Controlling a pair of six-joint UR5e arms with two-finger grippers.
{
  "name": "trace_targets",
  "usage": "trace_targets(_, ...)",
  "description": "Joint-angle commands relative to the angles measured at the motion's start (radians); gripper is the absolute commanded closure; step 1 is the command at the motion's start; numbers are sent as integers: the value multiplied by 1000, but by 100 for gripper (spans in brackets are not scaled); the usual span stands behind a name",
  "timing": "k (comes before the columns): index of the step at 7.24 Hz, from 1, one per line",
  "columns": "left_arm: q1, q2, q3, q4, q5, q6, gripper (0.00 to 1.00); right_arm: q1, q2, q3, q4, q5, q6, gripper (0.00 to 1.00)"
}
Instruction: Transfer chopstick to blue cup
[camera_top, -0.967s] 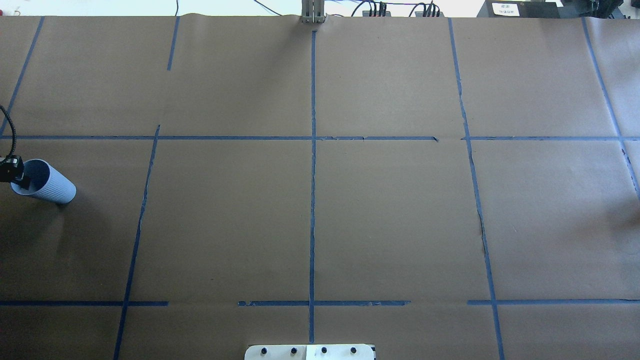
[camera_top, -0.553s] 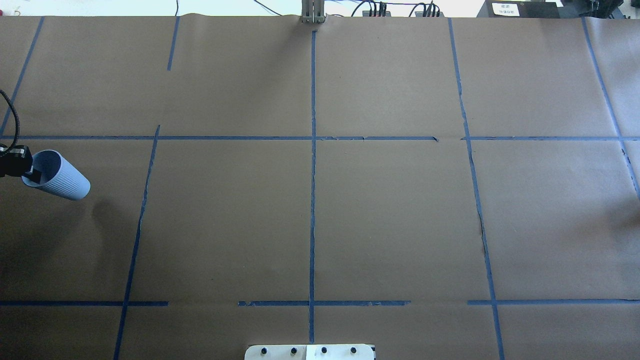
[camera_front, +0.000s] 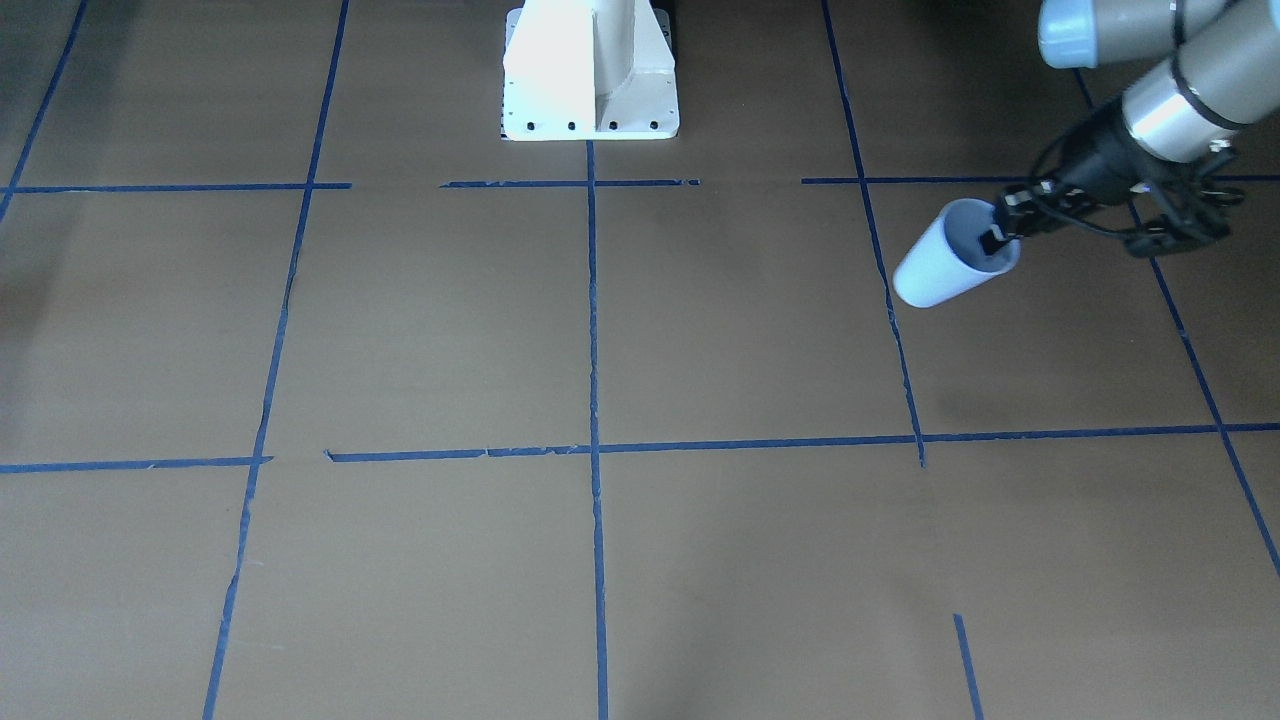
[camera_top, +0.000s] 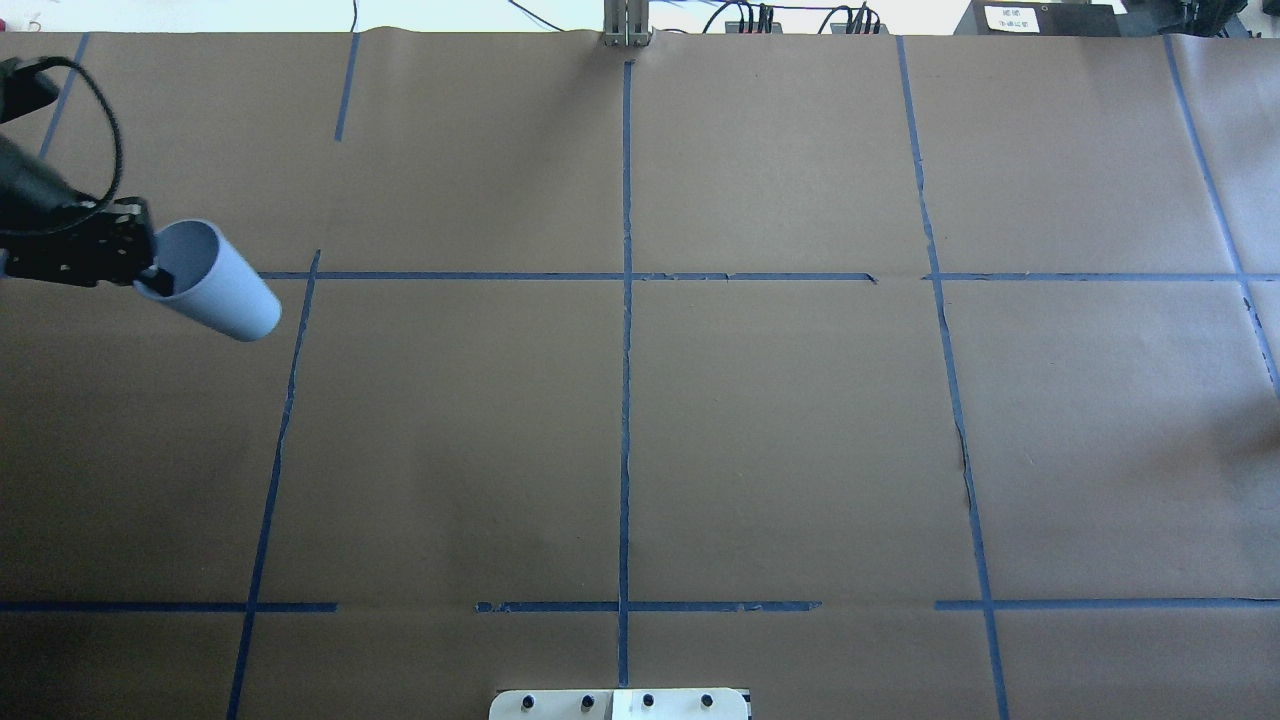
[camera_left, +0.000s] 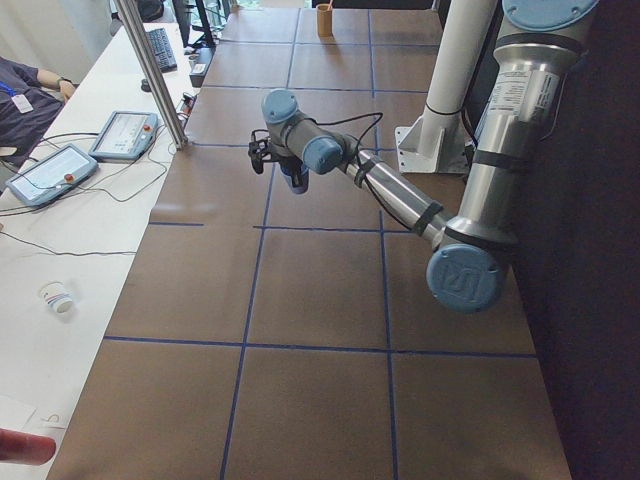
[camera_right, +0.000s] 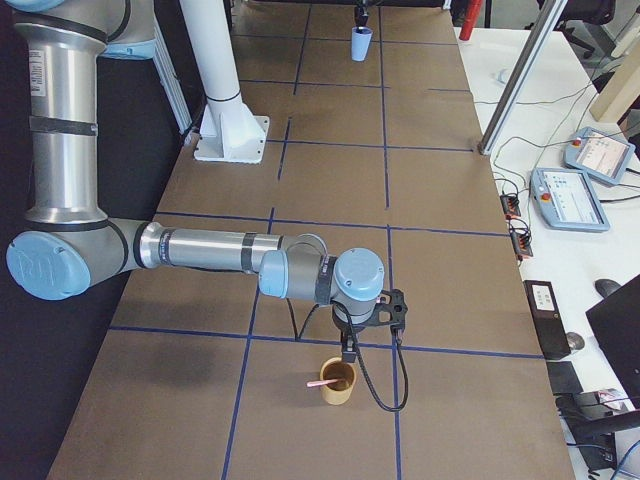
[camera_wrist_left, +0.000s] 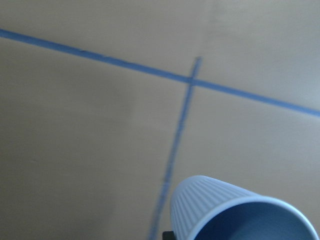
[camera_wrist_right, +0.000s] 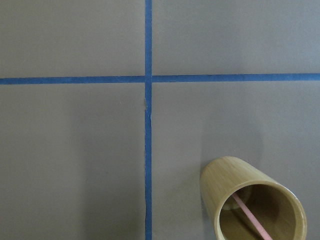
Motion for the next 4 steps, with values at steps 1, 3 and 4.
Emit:
trace_targets(1, 182, -214, 17, 87, 129, -190, 100, 0, 6, 0, 1, -1, -1, 0)
trace_targets(3, 341, -334, 85, 155, 336, -234, 100, 0, 10, 3, 1, 0, -1, 0)
trace_targets(4, 359, -387, 169, 137, 350, -251, 100, 0, 12, 3, 1, 0, -1, 0)
